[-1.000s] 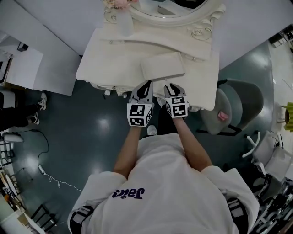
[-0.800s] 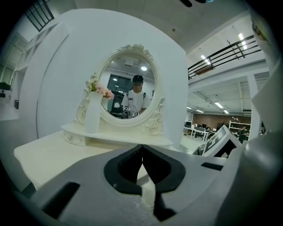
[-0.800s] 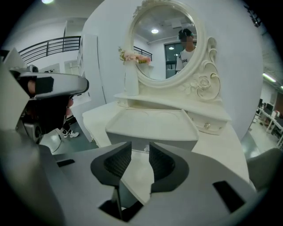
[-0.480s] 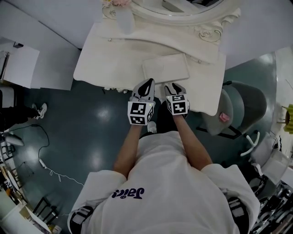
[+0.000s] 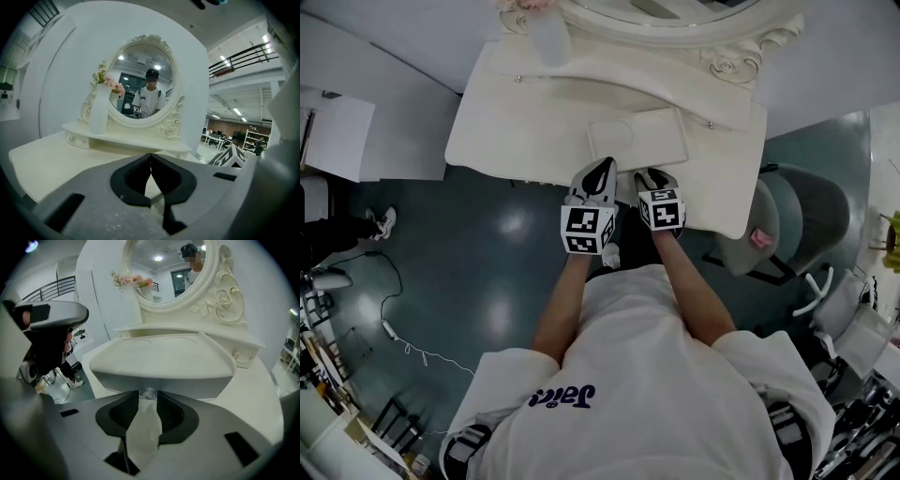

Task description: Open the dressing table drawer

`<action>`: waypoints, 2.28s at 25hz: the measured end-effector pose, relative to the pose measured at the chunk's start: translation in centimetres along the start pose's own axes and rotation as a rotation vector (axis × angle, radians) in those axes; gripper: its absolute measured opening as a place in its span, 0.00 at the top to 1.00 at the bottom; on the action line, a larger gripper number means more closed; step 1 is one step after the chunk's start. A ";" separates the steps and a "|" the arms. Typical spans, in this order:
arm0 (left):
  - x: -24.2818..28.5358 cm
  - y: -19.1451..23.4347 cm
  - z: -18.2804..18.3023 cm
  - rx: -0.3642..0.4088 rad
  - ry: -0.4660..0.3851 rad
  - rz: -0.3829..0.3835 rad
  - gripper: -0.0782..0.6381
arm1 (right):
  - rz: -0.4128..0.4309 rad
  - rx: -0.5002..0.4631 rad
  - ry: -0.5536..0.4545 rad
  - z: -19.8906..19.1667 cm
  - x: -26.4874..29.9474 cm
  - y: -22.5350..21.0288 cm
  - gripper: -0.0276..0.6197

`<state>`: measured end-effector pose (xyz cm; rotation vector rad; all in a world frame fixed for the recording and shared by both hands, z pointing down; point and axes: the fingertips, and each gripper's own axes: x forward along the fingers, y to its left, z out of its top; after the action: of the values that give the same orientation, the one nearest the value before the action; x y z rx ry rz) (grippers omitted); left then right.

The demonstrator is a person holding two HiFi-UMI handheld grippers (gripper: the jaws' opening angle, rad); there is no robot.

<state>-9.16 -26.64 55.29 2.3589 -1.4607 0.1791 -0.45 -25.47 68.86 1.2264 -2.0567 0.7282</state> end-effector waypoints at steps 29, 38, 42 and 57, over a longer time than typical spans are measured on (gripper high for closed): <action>-1.4 0.0 -1.3 -0.070 0.005 0.045 0.87 | 0.008 0.028 -0.016 0.0 0.0 -0.1 0.85; -2.2 -0.4 -1.2 -0.074 0.008 0.047 0.87 | 0.006 0.032 -0.019 -0.5 -0.4 0.1 0.85; -2.4 -0.6 -1.2 -0.054 0.018 0.046 0.87 | 0.003 0.037 -0.019 -0.5 -0.6 0.1 0.85; -4.3 -1.7 -0.6 -0.034 -0.024 0.073 0.87 | 0.010 0.069 -0.032 -2.1 -1.9 0.6 0.85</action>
<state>-9.55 -22.12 54.18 2.2903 -1.5497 0.1442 0.19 -22.69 68.71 1.2746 -2.0799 0.7955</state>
